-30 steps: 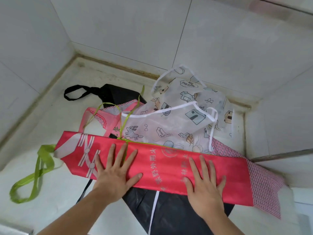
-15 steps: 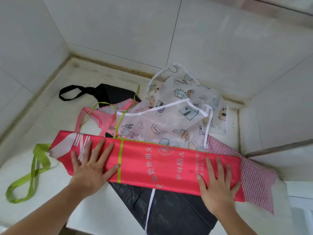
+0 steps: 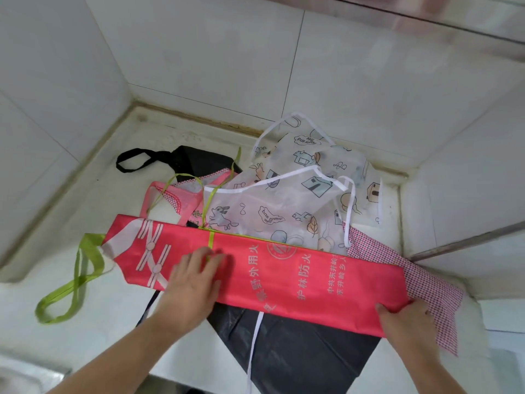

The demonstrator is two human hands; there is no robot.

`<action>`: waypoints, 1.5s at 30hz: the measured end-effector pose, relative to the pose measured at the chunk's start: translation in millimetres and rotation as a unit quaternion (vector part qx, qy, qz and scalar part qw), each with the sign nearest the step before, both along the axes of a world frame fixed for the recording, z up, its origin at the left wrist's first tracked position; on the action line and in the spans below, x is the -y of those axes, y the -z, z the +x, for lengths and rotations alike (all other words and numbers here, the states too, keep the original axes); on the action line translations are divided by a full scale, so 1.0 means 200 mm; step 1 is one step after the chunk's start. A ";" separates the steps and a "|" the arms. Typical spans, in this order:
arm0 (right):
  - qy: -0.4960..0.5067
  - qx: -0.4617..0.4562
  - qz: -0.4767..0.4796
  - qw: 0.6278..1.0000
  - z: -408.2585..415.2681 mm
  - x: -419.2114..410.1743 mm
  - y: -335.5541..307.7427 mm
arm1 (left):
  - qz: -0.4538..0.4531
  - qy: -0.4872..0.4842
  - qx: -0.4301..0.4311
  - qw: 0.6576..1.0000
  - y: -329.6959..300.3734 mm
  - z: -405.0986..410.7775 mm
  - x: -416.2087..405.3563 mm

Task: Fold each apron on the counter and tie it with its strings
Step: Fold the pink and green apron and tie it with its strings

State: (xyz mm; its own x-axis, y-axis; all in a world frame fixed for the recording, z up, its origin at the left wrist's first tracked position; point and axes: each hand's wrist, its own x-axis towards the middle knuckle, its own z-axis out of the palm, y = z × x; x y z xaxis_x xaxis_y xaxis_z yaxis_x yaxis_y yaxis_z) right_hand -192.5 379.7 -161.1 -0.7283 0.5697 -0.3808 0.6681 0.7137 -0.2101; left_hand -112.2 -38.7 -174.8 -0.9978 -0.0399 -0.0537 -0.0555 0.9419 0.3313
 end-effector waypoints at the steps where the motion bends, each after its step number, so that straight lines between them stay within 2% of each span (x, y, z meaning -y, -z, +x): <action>1: 0.022 0.008 -0.027 0.999 -0.01 -0.01 -0.01 | 0.030 0.025 0.021 0.999 0.01 -0.01 -0.08; 3: 0.022 0.001 -0.065 0.998 -0.02 -0.04 -0.05 | 0.051 0.045 0.077 0.995 0.03 -0.01 -0.20; 9: -0.011 -0.022 -0.114 0.993 0.04 -0.13 -0.10 | 0.004 -0.048 0.135 0.990 0.04 -0.02 -0.37; 14: 0.103 -0.082 -0.265 0.955 0.09 -0.20 -0.09 | -0.049 -0.037 0.185 0.981 0.00 -0.05 -0.40; 16: 0.162 -0.129 -0.348 0.914 0.12 -0.20 -0.11 | -0.061 -0.031 0.201 0.977 -0.02 -0.07 -0.41; 20: 0.296 -0.144 -0.545 0.771 0.20 -0.11 -0.12 | -0.064 -0.032 0.230 0.971 -0.03 -0.11 -0.40; 23: 0.331 -0.125 -0.591 0.725 0.24 -0.02 -0.08 | -0.056 -0.029 0.242 0.968 -0.03 -0.13 -0.40; 25: 0.325 -0.107 -0.591 0.731 0.26 0.04 -0.05 | -0.055 -0.026 0.248 0.967 -0.04 -0.13 -0.40; 27: 0.305 -0.096 -0.576 0.752 0.26 0.09 -0.04 | -0.058 -0.026 0.249 0.966 -0.04 -0.12 -0.40; 31: 0.273 -0.144 -0.525 0.793 0.25 0.09 -0.09 | -0.047 -0.025 0.261 0.964 -0.05 -0.12 -0.41; 34: 0.253 -0.164 -0.508 0.807 0.25 0.09 -0.15 | -0.043 -0.017 0.274 0.960 -0.06 -0.11 -0.44; 40: 0.238 -0.156 -0.506 0.814 0.25 0.17 -0.16 | -0.038 -0.010 0.283 0.958 -0.07 -0.11 -0.45; 45: 0.279 -0.199 -0.510 0.789 0.24 0.17 -0.16 | -0.027 -0.008 0.290 0.957 -0.09 -0.13 -0.44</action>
State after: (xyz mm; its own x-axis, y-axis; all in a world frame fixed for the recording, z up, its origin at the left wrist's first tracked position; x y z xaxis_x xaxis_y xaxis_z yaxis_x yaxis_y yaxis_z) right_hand -144.8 346.1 -128.2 -0.6497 0.3885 -0.6534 0.5548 -0.3454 -0.7569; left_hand -137.2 49.3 -156.7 -0.7998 -0.0737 -0.5958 -0.2302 0.9542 0.1910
